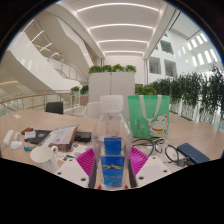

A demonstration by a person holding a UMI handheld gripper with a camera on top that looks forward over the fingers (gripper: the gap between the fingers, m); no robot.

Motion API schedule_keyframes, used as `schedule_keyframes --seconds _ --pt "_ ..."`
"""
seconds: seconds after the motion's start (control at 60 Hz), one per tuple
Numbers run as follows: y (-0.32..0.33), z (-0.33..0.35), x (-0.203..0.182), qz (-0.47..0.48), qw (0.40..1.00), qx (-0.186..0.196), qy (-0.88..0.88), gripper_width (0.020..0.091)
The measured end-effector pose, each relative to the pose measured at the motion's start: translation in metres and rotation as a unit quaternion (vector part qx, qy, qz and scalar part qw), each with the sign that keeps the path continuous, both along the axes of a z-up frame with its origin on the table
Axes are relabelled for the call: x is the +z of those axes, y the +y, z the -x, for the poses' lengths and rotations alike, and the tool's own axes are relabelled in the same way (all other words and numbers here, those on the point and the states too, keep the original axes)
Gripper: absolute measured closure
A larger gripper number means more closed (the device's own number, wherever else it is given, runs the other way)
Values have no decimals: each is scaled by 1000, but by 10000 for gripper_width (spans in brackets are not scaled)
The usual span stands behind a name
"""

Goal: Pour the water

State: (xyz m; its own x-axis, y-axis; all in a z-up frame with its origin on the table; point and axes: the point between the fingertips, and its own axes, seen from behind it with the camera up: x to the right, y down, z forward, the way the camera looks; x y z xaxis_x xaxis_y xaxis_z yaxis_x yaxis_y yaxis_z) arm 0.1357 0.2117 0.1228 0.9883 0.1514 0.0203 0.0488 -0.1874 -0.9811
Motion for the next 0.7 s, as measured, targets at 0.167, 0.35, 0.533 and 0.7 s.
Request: schedule_keyframes --seconds 0.167,0.35,0.533,0.7 --pt "-1 -3 -45 32 999 8 15 637" --pt "-4 -2 -48 30 999 12 16 593" --pt "-39 -6 -50 96 995 0 13 264" --pt "-106 -7 -31 111 994 -9 5 271"
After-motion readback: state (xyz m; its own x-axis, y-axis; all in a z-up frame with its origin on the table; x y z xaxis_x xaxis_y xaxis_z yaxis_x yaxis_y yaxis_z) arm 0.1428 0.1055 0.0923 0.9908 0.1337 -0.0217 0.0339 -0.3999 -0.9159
